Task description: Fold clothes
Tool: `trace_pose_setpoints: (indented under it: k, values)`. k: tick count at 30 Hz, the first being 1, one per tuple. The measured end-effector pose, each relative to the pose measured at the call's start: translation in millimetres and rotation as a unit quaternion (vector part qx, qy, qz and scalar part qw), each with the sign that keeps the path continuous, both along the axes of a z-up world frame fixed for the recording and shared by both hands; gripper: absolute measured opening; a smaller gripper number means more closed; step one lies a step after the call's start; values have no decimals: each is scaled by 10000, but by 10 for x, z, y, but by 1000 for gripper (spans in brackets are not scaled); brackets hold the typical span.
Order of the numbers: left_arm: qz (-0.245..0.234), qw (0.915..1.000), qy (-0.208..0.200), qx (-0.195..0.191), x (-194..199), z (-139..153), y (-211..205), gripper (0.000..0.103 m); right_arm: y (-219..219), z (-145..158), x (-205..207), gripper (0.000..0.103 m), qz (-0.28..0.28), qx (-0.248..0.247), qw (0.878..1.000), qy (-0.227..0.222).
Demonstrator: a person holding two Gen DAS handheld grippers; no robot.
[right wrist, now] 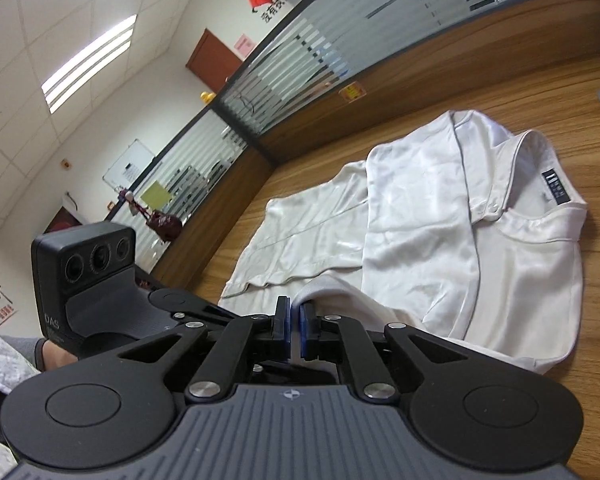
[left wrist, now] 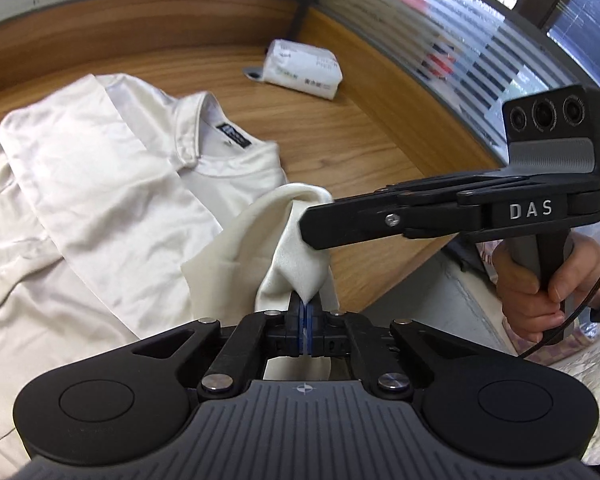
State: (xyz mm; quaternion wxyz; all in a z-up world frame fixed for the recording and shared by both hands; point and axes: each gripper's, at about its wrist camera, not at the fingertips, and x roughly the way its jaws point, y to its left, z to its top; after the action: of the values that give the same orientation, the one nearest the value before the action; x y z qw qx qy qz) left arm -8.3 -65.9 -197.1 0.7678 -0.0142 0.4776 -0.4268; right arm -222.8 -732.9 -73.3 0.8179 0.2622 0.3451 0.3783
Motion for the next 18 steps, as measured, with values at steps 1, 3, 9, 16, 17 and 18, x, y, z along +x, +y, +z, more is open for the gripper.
trace_pose_setpoints:
  k: [1,3,9,16,17,18]
  values:
    - [35,10000,-4,16,13,6,11,1,-36,9,-18,42,-57,21,10000,-8]
    - [136,9999,-65,-8,55,45,53,1,-131,20,-71,45,-191,87,9998,-25]
    - [297,9992,-90,-259,184,183,123,2,-214,-77,-264,52,-85,-523,9986,38]
    - [260,9986,-132,-439,248,344,118,2,45,-336,-360,56,349,-1275,9912,119]
    - [253,9986,-134,-441,247,360,116,2,101,-377,-353,56,398,-1325,9903,109]
    - [247,9986,-135,-443,247,376,115,2,137,-399,-347,56,422,-1366,9897,96]
